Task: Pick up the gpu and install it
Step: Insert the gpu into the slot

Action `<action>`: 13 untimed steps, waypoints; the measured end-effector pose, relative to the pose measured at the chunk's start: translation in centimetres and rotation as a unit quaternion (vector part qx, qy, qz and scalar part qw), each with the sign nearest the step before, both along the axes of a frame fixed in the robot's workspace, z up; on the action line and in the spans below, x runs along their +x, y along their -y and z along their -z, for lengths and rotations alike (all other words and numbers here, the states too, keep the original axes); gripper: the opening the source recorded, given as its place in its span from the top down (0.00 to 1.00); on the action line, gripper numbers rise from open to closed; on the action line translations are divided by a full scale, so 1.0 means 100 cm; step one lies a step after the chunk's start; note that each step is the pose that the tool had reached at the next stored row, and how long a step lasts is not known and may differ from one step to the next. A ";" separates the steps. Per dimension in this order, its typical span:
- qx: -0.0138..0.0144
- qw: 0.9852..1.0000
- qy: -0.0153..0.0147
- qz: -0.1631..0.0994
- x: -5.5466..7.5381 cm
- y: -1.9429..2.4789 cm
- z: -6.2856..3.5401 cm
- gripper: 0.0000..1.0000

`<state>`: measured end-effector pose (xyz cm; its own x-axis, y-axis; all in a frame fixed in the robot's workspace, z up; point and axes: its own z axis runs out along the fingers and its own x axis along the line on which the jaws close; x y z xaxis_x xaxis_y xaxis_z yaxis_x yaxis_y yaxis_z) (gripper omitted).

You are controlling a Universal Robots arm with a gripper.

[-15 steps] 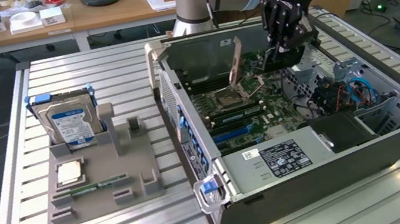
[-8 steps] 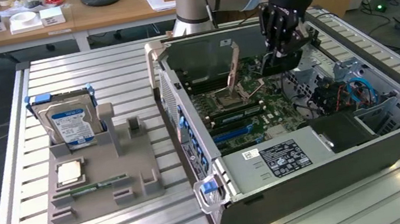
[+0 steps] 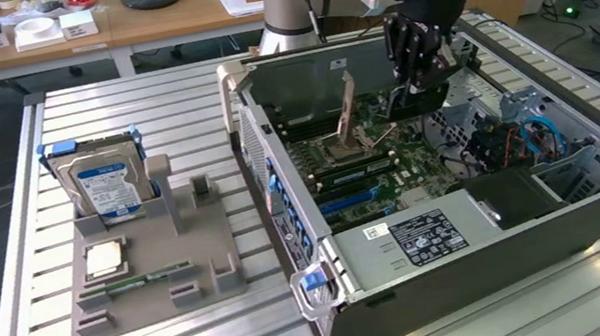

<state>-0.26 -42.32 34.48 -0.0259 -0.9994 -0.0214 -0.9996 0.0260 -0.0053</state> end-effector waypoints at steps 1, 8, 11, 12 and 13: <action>0.000 1.000 0.000 0.000 0.000 0.0004 0.0006 0.74; 0.000 1.000 0.000 0.000 -0.002 0.0099 0.0025 0.74; 0.000 1.000 0.000 0.000 -0.003 0.0124 0.0046 0.74; 0.000 1.000 0.000 0.000 -0.004 0.0128 0.0057 0.74; 0.000 1.000 0.000 0.000 -0.004 0.0131 0.0071 0.74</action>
